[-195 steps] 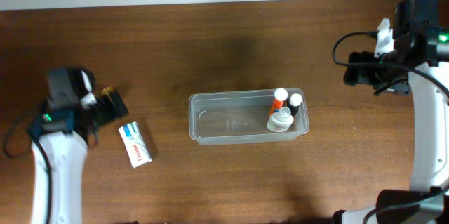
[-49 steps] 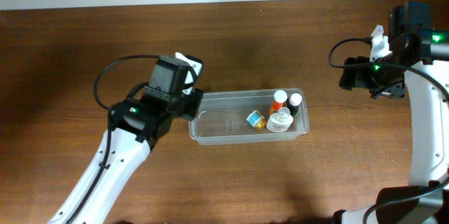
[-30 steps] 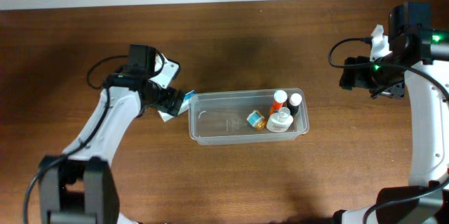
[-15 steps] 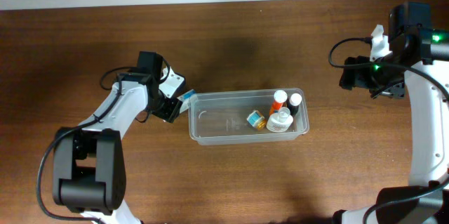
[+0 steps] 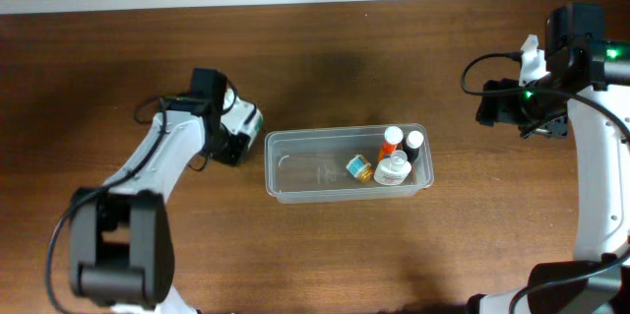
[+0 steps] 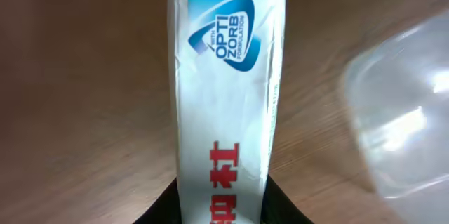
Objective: Pack container
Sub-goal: 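Lower the Panadol box into the container's left side and release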
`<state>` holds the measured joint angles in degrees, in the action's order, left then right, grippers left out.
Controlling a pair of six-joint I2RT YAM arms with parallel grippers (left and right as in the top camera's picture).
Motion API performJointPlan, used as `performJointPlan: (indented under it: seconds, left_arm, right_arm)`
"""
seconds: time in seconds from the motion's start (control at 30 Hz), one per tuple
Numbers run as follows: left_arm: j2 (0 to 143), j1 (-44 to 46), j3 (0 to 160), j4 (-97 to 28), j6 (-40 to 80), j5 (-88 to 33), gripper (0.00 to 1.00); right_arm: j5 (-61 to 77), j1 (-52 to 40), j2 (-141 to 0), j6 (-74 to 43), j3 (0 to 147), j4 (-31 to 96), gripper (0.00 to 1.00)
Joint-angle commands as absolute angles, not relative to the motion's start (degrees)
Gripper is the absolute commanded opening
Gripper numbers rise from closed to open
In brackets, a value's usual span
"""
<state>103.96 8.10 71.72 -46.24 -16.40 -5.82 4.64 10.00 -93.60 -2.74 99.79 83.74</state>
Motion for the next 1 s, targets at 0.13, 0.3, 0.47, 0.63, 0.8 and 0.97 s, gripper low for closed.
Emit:
performJointPlan:
  seconds: [0.13,0.3,0.47,0.63,0.8,0.97]
  left_arm:
    - [83.7,16.78,76.44,-47.4,-23.59,-8.23,0.27]
    - [83.64,25.74,75.0,-50.3,-30.17,-8.62,0.27]
    - [87.99,29.52,71.07,-50.22,-30.33,-8.64,0.27]
    - [96.66,29.85,69.43,-48.62,-30.26,-8.6,0.27]
    - [98.52,29.85,70.04,-46.33,-29.08,-7.49,0.71]
    - [93.56,27.62,75.05,-46.04,-17.06,5.96,0.99]
  right_arm:
    - [5.41,10.15,-93.19,-2.31,99.53,83.53,0.84]
    - [5.41,10.15,-93.19,-2.31,99.53,83.57,0.84]
    - [5.41,10.15,-93.19,-2.31,99.53,83.57,0.84]
    - [5.41,10.15,-93.19,-2.31,99.53,83.59,0.84]
    - [5.41,10.15,-93.19,-2.31,99.53,83.74,0.84]
    - [5.45,10.13,-93.19,-2.28,99.53,83.55,0.84]
